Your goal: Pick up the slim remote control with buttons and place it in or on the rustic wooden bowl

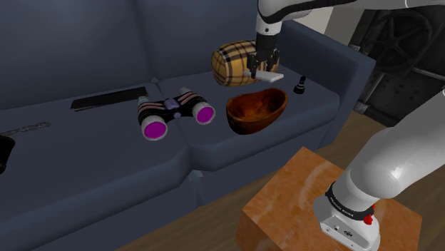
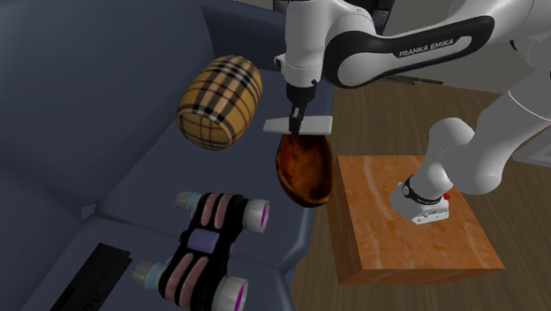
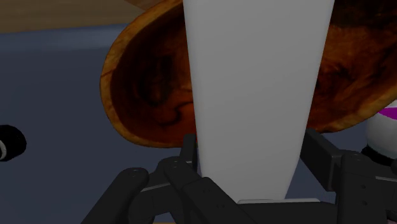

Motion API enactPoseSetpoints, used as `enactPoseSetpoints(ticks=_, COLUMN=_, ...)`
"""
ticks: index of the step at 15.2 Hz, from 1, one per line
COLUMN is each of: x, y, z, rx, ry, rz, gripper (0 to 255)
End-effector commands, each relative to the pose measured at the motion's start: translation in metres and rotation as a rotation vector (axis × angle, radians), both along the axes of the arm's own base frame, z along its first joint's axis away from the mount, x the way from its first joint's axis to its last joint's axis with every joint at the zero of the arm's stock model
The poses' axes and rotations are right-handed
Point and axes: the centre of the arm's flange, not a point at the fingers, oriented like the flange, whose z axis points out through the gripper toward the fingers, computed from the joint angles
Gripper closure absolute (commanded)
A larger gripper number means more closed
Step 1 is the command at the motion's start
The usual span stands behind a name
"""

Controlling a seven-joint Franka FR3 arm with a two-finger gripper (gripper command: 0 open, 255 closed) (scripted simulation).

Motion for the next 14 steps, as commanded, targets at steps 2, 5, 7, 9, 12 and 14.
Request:
enactPoseSetpoints(ticks=2, x=-0.001, y=-0.001, z=-0.015, rx=0.0, ry=-0.001, rz=0.0, gripper=255)
enactPoseSetpoints(ticks=5, x=-0.001, y=-0.001, z=-0.031, rx=0.0, ry=-0.001, rz=0.0, gripper=255)
enactPoseSetpoints(ticks=7, x=-0.001, y=-0.001, z=-0.042, rx=0.0, ry=-0.001, rz=0.0, gripper=255)
enactPoseSetpoints(ticks=9, x=-0.001, y=-0.001, z=-0.051, rx=0.0, ry=-0.001, rz=0.0, gripper=255)
enactPoseSetpoints(ticks=12, x=-0.001, y=-0.001, z=-0.051, rx=0.0, ry=-0.001, rz=0.0, gripper=255)
enactPoseSetpoints(ticks=14, x=-0.001, y=-0.001, z=-0.051, rx=0.0, ry=-0.001, rz=0.0, gripper=255)
